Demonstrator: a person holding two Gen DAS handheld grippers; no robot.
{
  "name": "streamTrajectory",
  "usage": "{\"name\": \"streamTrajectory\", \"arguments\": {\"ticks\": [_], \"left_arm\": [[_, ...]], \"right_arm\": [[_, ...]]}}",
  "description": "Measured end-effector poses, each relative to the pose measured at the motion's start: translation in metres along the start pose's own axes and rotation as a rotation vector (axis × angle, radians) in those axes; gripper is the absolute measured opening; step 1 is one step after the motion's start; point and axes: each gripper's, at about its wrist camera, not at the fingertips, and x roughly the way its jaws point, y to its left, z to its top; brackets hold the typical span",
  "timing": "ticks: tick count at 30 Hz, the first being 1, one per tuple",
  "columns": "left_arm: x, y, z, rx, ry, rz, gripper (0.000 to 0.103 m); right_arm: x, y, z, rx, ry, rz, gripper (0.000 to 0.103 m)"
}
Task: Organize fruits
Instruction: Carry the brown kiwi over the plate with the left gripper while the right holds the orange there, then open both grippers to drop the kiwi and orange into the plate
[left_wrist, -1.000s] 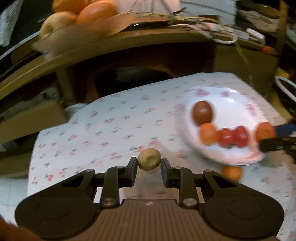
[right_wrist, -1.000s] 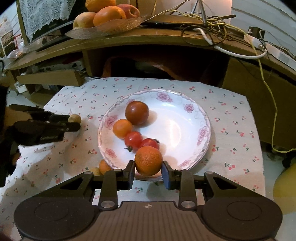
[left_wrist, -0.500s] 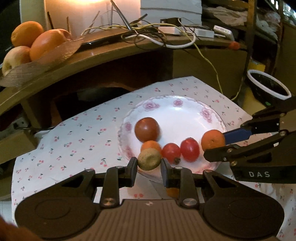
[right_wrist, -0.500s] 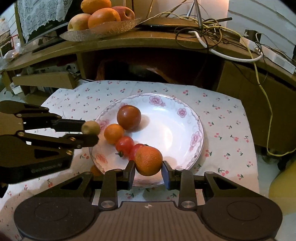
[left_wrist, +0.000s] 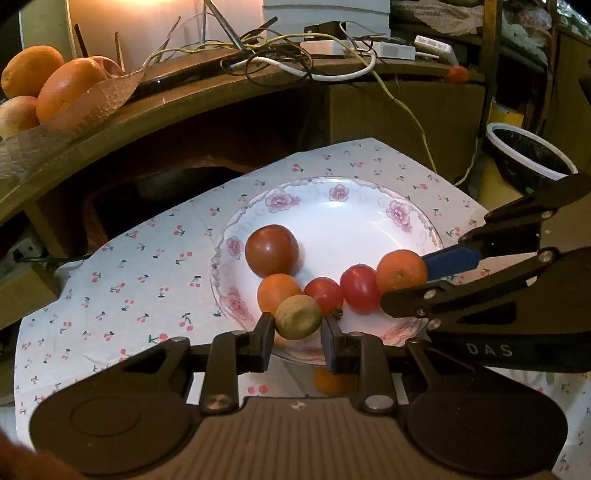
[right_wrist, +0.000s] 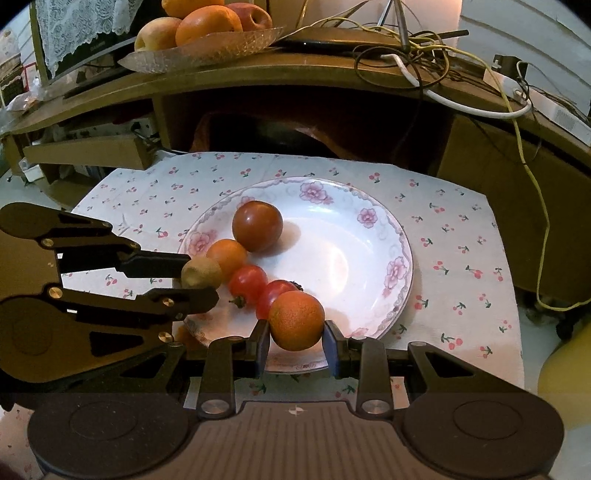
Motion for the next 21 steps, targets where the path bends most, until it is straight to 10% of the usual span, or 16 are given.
{"name": "streamTrajectory", "arguments": {"ticks": [21], "left_arm": [[0.0037, -0.0031, -0.001, 0.018, -0.002, 0.025, 0.033]], "right_arm": [[0.006, -0.0034, 0.0016, 0.007, -0.024, -0.013, 0.038]]}}
